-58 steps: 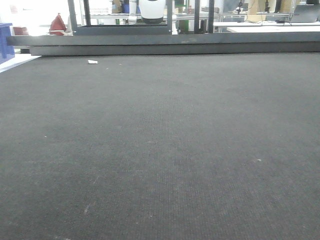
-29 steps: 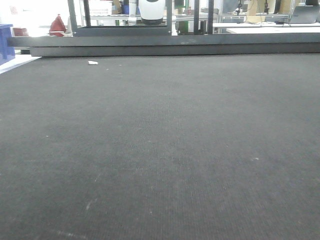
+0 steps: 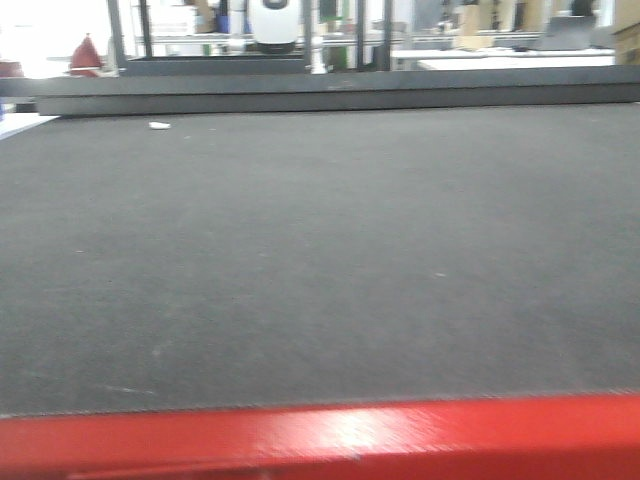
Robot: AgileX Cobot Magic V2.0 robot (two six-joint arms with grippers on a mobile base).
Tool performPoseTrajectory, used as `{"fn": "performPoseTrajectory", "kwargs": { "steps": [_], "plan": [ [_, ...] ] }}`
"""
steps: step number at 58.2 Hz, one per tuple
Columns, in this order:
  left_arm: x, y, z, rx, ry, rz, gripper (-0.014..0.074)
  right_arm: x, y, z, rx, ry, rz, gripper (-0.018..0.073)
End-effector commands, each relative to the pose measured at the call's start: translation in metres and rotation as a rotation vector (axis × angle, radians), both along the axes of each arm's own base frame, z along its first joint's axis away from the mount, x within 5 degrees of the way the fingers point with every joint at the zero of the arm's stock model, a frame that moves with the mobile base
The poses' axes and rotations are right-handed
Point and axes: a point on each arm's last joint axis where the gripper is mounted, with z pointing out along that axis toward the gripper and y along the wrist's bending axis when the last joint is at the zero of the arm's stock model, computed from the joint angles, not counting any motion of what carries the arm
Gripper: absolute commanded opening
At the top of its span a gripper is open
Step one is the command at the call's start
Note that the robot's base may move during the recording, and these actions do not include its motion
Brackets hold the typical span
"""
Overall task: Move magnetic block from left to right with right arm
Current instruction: 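Drive the base past the red-framed table holding the cube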
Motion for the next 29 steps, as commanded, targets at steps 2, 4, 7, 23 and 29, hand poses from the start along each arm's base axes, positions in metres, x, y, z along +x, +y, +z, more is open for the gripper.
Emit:
{"fn": "performPoseTrajectory", "kwargs": {
  "steps": [2,4,7,23,29],
  "plan": [
    [-0.0018,0.0010,0.0058,-0.008,-0.091,0.009,-0.0126,-0.0001,-0.0002,0.0170,-0.019,-0.109,-0.003,0.0252],
    [-0.0018,0.0010,0.0058,-0.008,-0.091,0.009,-0.0126,-0.0001,-0.0002,0.0170,-0.019,-0.109,-0.003,0.0252],
    [-0.0018,0.0010,0.0058,-0.008,-0.091,0.009,-0.0126,-0.0001,-0.0002,0.0170,-0.019,-0.109,-0.003,0.0252],
    [-0.0018,0.0010,0.0058,-0.008,-0.091,0.009,-0.0126,-0.0001,-0.0002,0.0170,-0.019,-0.109,-0.003,0.0252],
    [-0.0018,0.0010,0.0058,-0.008,-0.091,0.009,-0.0126,-0.0001,-0.0002,0.0170,-0.019,-0.109,-0.003,0.0252]
  ]
}}
